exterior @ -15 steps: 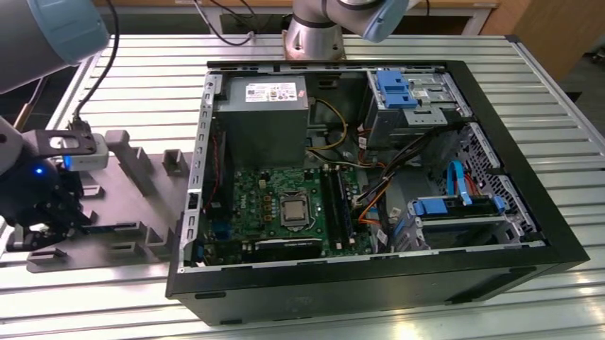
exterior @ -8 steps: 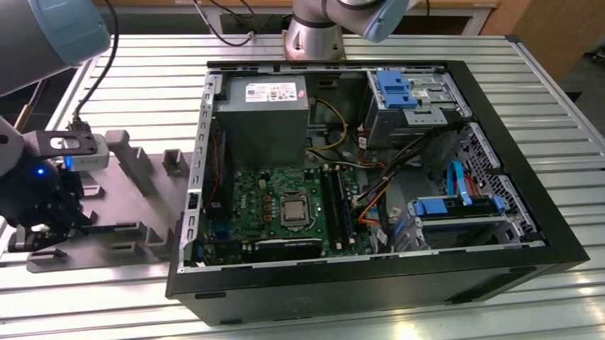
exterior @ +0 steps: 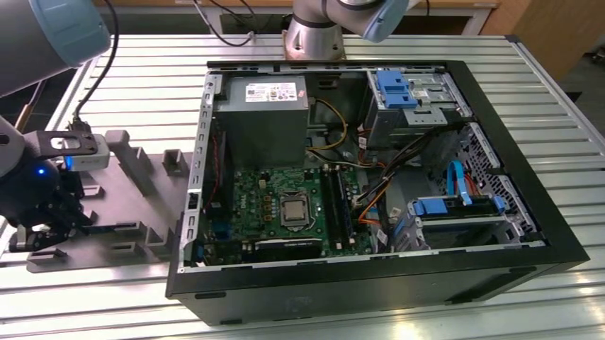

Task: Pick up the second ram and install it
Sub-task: 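Pick up the second ram and move it above second insertion slot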

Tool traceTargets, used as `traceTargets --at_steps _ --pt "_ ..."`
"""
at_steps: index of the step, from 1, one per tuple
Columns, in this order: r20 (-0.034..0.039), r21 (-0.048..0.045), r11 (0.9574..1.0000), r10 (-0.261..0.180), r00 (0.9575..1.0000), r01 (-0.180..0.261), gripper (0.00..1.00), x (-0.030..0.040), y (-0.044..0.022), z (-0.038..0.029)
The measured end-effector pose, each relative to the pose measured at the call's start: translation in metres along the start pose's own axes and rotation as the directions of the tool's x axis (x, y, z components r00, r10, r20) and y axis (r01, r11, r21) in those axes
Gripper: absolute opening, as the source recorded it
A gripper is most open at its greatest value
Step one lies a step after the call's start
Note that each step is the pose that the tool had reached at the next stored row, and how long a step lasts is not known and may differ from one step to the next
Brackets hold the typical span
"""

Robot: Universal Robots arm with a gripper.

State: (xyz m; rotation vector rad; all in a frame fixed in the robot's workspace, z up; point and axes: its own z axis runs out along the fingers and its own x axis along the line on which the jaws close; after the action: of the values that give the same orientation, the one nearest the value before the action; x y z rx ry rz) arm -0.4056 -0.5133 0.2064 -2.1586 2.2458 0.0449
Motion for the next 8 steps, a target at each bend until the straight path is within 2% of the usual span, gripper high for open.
traceTargets --at_steps 3,8 --pt "0.0001 -0.0005 1.0000 -0.004 1.0000 0.004 0.24 -0.0001 0.0001 0.0009" --pt "0.0066 -0.0012 0.9998 -0.022 0.9997 0.022 0.24 -0.0002 0.0001 0.0023"
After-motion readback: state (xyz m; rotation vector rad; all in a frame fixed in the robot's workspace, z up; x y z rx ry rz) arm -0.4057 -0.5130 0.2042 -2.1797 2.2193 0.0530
